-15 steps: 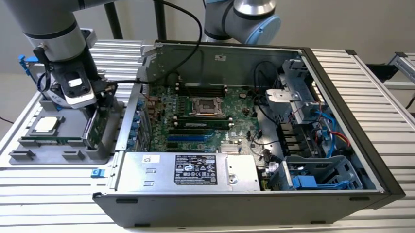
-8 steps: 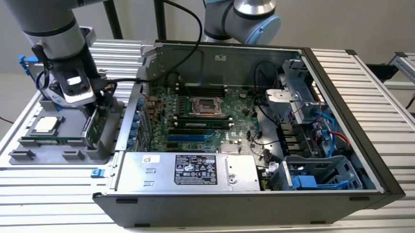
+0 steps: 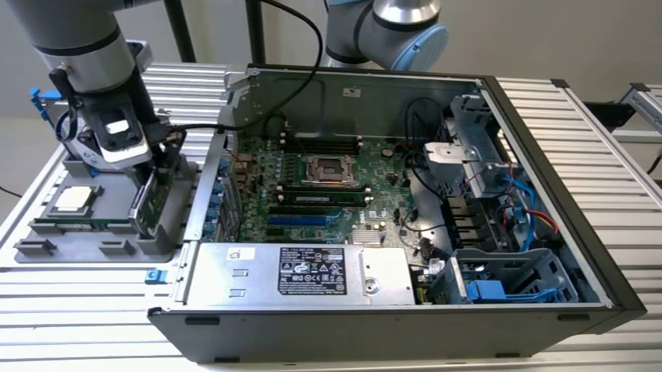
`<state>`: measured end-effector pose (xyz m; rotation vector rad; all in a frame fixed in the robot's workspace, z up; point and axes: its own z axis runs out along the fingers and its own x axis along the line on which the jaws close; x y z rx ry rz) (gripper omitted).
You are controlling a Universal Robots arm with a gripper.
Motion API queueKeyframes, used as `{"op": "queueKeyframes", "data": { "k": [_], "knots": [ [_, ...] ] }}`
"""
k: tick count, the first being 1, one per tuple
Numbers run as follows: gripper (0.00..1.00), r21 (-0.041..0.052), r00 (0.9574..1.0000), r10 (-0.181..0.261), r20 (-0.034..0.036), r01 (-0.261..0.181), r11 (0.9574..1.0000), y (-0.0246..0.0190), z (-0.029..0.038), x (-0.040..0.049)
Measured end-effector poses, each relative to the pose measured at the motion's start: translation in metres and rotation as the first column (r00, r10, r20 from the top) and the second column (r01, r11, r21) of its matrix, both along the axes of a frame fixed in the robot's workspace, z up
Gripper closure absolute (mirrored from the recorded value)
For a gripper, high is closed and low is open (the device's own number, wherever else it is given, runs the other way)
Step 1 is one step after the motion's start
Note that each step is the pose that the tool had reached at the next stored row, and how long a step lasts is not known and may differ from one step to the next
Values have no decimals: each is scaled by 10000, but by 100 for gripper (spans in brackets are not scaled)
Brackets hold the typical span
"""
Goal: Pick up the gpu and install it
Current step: 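Pick up the gpu and move the gpu toward the slot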
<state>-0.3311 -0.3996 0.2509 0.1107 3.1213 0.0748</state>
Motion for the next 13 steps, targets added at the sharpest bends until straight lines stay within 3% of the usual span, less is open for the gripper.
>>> {"op": "queueKeyframes", "data": {
  "k": [13],
  "knots": [
    [100, -2, 10000, 0, -2, 0, 10000, 0, 69, 0]
  ]
}}
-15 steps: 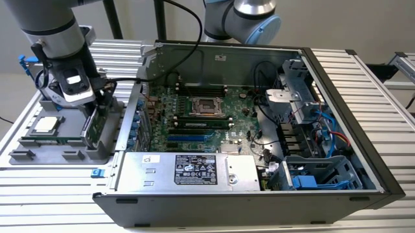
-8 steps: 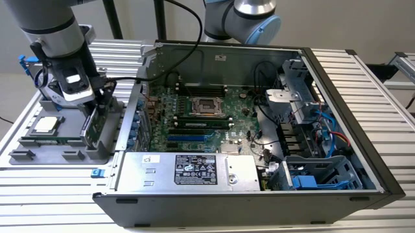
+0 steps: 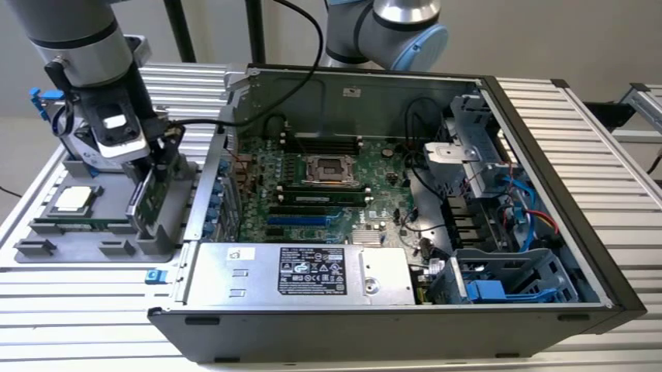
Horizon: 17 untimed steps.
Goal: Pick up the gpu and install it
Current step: 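Pick up the gpu and move the gpu toward the slot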
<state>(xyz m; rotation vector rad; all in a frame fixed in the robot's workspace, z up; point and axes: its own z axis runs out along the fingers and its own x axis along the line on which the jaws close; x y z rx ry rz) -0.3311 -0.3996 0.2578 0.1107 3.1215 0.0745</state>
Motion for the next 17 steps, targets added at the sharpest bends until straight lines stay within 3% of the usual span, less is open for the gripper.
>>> {"op": "queueKeyframes", "data": {
  "k": [17],
  "knots": [
    [100, 1, 10000, 1, 1, -1, 10000, 0, 125, 0]
  ]
}}
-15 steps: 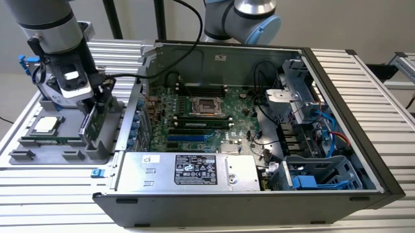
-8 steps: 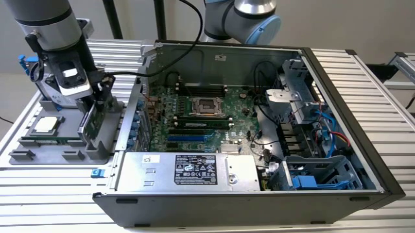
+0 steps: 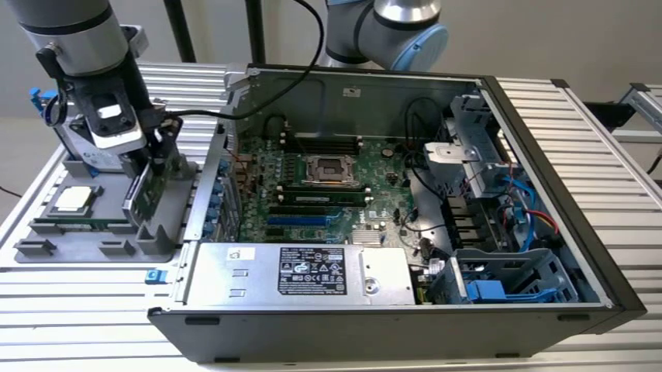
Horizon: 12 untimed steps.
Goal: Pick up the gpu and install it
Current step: 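Pick up the gpu and move the gpu toward the slot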
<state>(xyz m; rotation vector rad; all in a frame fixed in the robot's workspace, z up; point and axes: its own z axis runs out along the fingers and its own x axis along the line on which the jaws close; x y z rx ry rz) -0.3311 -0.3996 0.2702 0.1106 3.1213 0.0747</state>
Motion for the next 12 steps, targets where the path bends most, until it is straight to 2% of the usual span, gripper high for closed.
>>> {"op": "queueKeyframes", "data": {
  "k": [12],
  "knots": [
    [100, -1, 10000, 0, -1, 0, 10000, 0, 82, 0]
  ]
}}
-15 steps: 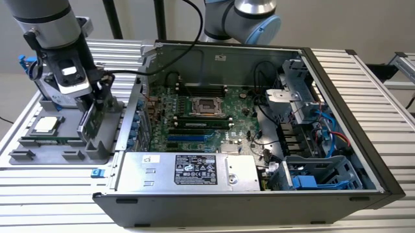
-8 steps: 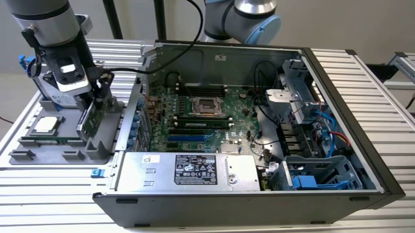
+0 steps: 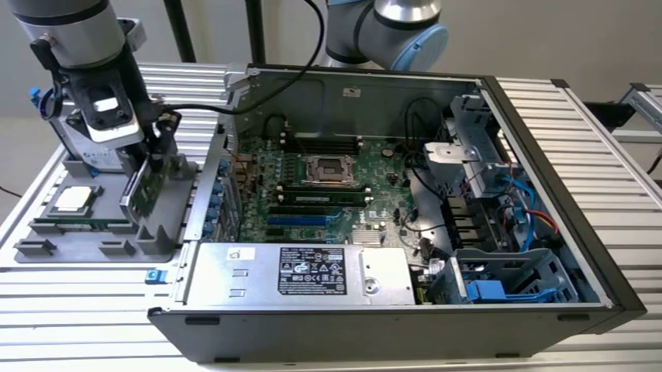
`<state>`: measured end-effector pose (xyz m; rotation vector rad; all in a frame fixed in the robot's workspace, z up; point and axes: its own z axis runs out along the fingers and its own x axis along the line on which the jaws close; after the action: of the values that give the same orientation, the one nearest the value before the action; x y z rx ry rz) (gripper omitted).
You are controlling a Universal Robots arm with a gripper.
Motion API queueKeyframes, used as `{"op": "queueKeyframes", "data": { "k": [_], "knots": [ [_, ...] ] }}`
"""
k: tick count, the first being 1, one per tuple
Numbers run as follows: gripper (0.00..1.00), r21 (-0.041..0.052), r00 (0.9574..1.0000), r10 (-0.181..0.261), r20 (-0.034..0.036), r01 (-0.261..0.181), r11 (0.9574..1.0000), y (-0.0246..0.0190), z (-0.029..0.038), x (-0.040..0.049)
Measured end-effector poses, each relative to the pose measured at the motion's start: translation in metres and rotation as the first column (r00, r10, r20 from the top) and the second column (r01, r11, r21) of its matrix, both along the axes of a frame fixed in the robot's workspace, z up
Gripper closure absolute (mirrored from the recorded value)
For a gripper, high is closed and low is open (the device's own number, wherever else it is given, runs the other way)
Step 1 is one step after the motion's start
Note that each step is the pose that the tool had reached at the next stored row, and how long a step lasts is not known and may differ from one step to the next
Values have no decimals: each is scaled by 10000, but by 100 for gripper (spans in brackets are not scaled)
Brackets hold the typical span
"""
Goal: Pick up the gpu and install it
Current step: 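Pick up the gpu and move the gpu toward the slot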
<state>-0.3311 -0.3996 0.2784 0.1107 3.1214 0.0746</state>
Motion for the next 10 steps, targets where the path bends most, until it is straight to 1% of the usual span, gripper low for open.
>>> {"op": "queueKeyframes", "data": {
  "k": [10],
  "knots": [
    [100, 0, 10000, 0, 0, 0, 10000, 0, 77, 0]
  ]
}}
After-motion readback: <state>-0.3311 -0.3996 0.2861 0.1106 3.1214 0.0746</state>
